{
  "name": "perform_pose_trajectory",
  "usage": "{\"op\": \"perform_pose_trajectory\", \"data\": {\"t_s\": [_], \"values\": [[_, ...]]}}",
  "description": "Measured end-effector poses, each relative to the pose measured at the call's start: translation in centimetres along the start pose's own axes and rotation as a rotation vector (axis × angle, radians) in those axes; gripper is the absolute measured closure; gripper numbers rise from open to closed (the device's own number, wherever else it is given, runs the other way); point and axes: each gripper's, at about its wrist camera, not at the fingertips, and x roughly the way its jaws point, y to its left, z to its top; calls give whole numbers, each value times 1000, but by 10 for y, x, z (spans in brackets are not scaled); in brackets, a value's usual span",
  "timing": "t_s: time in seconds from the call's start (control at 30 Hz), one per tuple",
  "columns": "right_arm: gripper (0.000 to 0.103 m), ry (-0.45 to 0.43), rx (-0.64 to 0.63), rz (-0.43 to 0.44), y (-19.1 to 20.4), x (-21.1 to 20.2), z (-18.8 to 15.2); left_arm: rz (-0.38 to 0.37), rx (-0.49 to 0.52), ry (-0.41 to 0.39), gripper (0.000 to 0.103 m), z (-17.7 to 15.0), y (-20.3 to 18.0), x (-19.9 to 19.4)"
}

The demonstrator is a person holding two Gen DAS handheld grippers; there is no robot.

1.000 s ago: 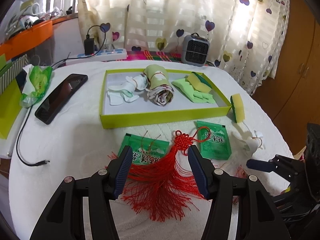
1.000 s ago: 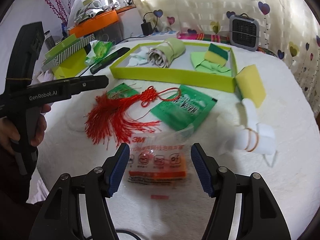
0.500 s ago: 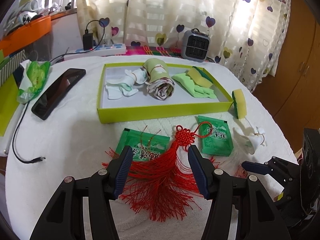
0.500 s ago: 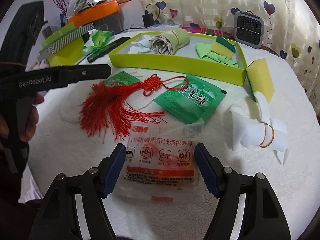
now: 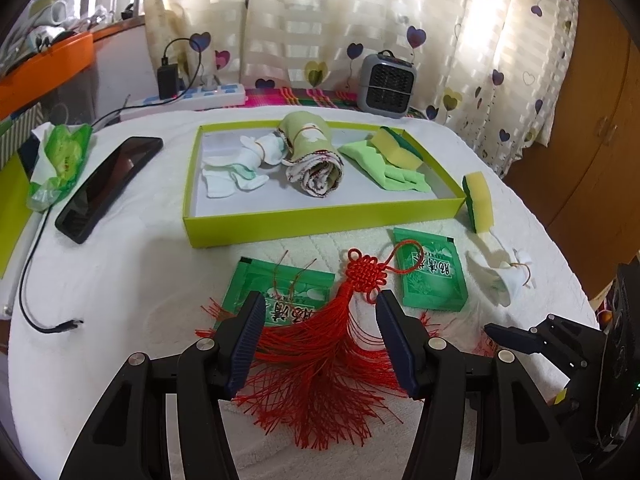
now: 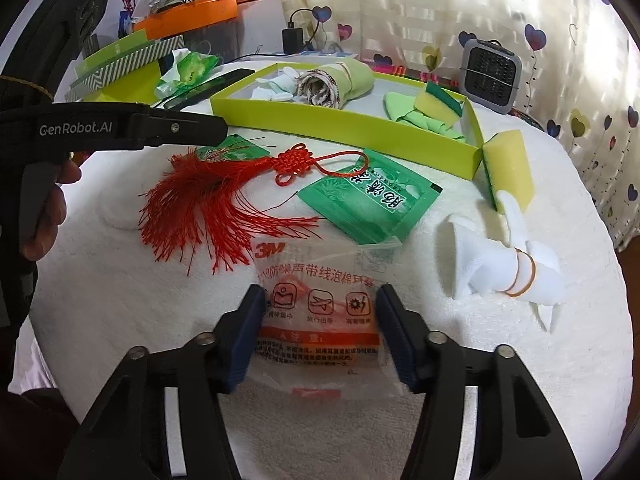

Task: Organize soft objects
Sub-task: 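Close the right gripper on the clear plastic bag while the left gripper lowers onto the red knot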

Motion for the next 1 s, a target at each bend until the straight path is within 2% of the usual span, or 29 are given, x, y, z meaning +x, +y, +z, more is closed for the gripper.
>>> {"op": "perform_pose_trajectory", "data": {"t_s": [0.23,0.33,0.53,0.83,0.97,1.0], "values": [[68,-15,5,-2,-3,-4,-3,0,39,11,46,3,-7,6],[73,-19,17,5,-5,-5,-3,4,71,15,46,4,-12,10],[76,-36,51,24,-11,-10,-3,28,138,46,46,9,-24,24],[76,-103,129,35,-24,-28,-4,16,214,70,47,15,-38,43],[76,-114,144,32,-27,-32,-3,13,230,87,60,17,-41,52],[76,-116,147,32,-27,-32,-2,20,237,92,60,18,-42,55]]}}
